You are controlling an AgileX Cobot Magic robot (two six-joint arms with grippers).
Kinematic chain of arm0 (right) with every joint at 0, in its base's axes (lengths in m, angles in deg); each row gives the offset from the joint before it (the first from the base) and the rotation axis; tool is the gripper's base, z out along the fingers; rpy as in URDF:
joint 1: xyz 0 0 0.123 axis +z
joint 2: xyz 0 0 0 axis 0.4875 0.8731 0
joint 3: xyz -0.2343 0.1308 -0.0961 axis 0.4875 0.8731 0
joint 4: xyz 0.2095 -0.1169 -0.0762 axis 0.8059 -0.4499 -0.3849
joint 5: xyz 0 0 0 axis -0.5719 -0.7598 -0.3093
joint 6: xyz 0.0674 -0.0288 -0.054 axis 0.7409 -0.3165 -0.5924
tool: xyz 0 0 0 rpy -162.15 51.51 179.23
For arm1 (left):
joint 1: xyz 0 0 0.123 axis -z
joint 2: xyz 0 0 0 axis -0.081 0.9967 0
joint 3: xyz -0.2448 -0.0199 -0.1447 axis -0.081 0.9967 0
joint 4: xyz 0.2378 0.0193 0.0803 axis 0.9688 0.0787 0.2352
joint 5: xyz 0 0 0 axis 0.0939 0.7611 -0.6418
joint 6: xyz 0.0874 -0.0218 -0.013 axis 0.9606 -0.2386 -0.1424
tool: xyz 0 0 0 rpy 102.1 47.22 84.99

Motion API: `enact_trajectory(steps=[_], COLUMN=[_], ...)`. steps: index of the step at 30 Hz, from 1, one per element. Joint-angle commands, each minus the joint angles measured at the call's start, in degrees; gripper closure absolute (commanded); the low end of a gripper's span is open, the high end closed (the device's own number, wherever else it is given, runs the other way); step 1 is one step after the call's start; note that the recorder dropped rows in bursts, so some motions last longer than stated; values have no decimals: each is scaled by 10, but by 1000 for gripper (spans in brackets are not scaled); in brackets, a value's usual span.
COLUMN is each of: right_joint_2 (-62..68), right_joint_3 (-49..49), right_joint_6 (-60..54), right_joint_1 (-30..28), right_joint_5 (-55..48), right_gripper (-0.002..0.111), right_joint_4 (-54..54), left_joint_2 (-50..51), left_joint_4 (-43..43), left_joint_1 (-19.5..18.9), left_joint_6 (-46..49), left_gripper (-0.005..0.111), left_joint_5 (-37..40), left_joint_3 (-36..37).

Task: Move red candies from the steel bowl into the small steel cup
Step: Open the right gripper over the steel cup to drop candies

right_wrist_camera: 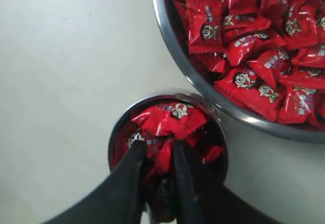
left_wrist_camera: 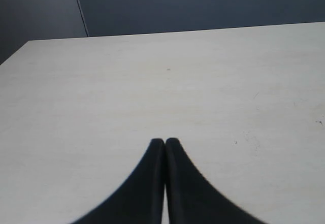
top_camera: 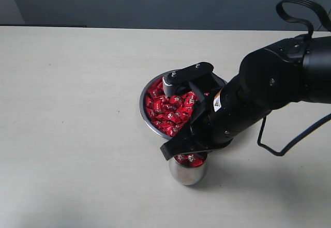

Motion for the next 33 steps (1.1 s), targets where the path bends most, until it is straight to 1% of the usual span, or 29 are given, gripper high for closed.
enact_trajectory(steps=[1,4,6,8,11,25,33], right_joint_2=[0,0,0,0,0,0,-4], right_joint_3=[3,3,3,3,3,0,-31], right_joint_6=[-4,-4,-4,-4,-4,-4,-4], right_joint_1=[2,2,2,2,2,2,2], right_joint_5=[9,9,9,10,10,26,-4], right_gripper=[109,107,99,89,79,78,78], right_joint_4=[-9,-12,-12,-12,-12,-12,-12], left_joint_2=[-3,-3,-3,-3,-3,-3,-3], left_joint_4=[1,1,1,1,1,1,1], left_joint_1=[-1,-1,-1,-1,-1,-1,-1], left_joint_6=[-1,-1,-1,-1,-1,-1,-1], left_gripper=[106,106,106,106,106,106,106], left_joint_5=[-6,-6,-6,-6,-6,-6,-6], left_joint_3=[1,1,1,1,1,1,1])
